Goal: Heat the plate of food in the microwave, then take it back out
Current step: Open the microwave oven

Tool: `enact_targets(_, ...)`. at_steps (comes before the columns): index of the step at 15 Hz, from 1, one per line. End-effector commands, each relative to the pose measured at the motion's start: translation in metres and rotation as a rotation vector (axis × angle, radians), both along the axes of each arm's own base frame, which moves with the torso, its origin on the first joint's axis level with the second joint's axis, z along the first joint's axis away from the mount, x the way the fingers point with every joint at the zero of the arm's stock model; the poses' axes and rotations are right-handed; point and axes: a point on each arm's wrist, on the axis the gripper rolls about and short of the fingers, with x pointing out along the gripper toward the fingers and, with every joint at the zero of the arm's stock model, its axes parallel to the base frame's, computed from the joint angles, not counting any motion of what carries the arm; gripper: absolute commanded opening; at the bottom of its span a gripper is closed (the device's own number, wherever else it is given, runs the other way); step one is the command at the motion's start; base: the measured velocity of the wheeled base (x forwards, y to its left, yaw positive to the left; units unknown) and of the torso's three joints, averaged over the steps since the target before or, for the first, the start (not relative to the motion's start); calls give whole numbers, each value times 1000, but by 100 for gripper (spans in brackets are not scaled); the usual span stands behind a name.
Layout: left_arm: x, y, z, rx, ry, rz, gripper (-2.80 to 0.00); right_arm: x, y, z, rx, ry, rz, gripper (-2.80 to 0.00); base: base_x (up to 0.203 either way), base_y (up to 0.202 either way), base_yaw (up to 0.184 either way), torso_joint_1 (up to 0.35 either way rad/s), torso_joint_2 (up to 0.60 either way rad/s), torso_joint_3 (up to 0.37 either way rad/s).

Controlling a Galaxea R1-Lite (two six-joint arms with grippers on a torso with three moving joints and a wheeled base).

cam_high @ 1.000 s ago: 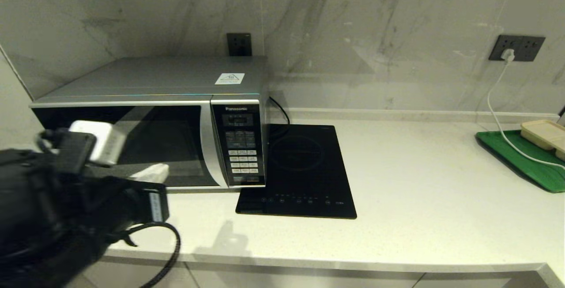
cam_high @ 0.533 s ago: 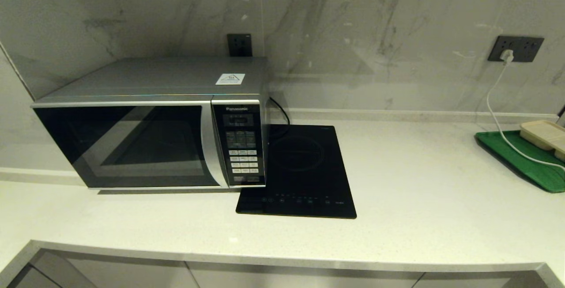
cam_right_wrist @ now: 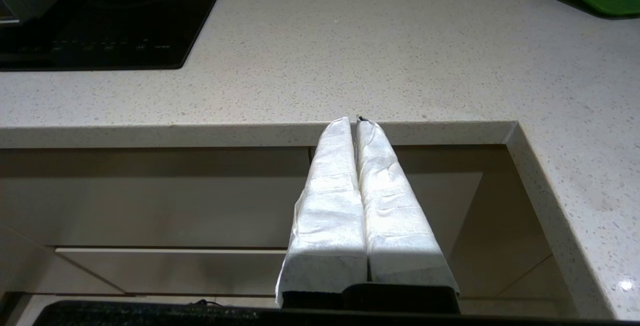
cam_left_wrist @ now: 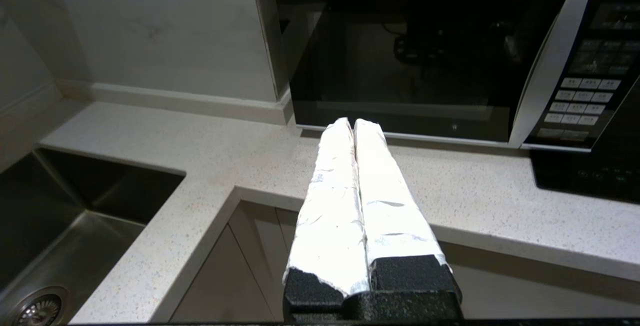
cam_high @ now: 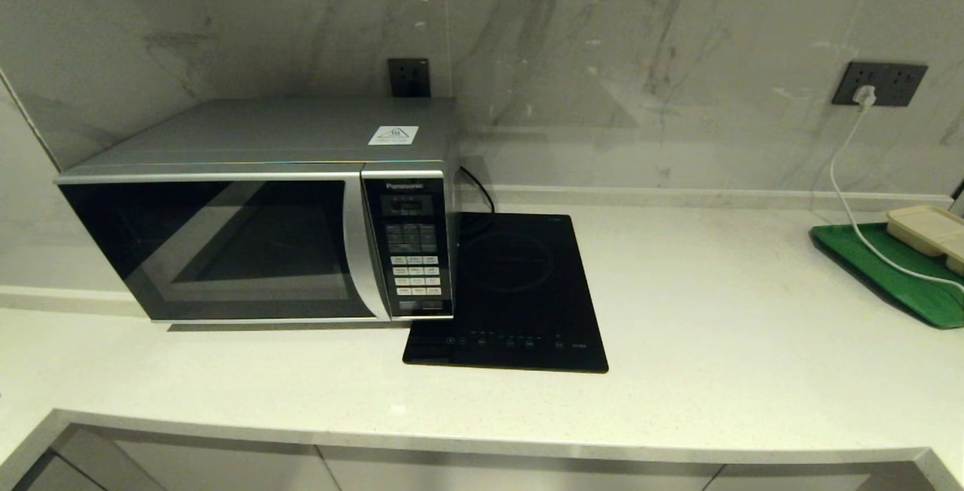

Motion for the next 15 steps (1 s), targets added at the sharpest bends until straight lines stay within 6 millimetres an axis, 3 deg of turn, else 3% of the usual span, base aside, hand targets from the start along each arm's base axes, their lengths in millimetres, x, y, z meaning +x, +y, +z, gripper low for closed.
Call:
enact_targets(1, -3, 1, 0, 7, -8, -19, -280, 0, 0, 0, 0, 1, 1, -280, 0, 0, 0, 0, 0, 0)
enact_targets(8, -11, -2, 6, 55, 2, 189, -280, 0, 0, 0, 0, 1, -1, -280, 0, 0, 0, 0, 0, 0)
enact_targets(10, -13, -13, 8, 98, -20, 105, -280, 0, 0, 0, 0, 1, -1, -280, 0, 0, 0, 0, 0, 0)
enact_targets(12, -14, -15, -7, 98, -22, -12, -280, 0, 0, 0, 0, 1, 1, -280, 0, 0, 0, 0, 0, 0)
enact_targets(15, -26, -16, -51, 94, -65, -178, -280, 0, 0, 0, 1, 1, 1, -280, 0, 0, 0, 0, 0, 0)
